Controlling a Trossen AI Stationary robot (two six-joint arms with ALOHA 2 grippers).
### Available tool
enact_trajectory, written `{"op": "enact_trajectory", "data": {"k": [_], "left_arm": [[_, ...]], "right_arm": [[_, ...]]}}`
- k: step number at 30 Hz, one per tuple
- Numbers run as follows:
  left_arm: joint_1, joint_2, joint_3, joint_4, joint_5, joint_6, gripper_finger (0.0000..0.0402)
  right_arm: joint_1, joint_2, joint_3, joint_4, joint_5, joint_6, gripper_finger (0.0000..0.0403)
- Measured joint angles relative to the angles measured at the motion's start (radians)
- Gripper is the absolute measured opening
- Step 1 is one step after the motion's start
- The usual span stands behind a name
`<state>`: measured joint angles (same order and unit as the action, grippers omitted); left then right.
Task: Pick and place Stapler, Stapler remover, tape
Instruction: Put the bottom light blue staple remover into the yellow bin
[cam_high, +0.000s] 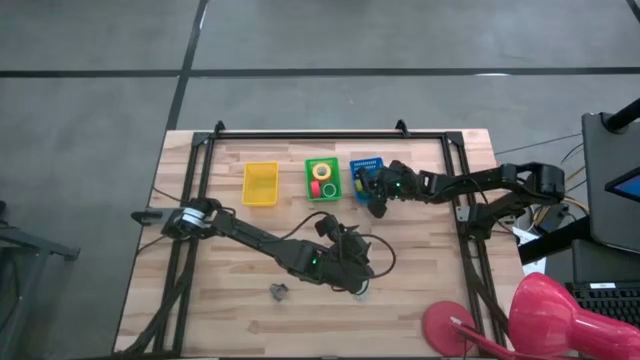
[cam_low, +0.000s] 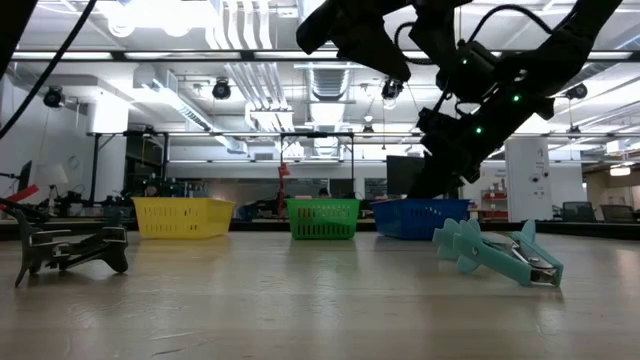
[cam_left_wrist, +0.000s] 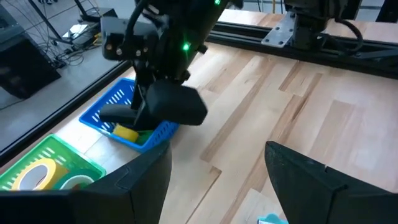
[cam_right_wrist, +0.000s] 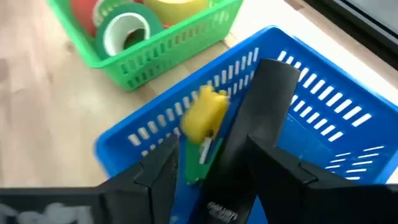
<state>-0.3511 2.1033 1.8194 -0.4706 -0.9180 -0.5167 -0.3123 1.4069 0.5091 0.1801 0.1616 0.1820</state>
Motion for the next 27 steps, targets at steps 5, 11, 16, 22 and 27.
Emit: {"op": "enact_trajectory", "data": {"k": [5,11,16,22,27], "left_arm": [[0.0,0.0,-0.024,-0.008,0.03,-0.017,0.0259],[0.0,0.001,-0.062,-0.01,0.087,-0.047,0.0259],[0.0,0.001,-0.093,-0.009,0.235,0.066,0.0259],[-0.003,0.001,-0.126,0.002,0.611,0.327,0.0259],[-0.01,0.001,-0.157,0.004,0.674,0.468,0.0258]], "right_arm": [[0.033,-0.077,-0.002,-0.063,-0.009,0.002,0.0206],[0.09,-0.192,-0.009,-0.142,-0.086,0.0,0.0212],[0.151,-0.275,-0.016,-0.185,-0.097,0.006,0.021],[0.2,-0.336,-0.029,-0.211,-0.095,0.028,0.0211],[0.21,-0.354,-0.029,-0.209,-0.092,0.028,0.0207]]}}
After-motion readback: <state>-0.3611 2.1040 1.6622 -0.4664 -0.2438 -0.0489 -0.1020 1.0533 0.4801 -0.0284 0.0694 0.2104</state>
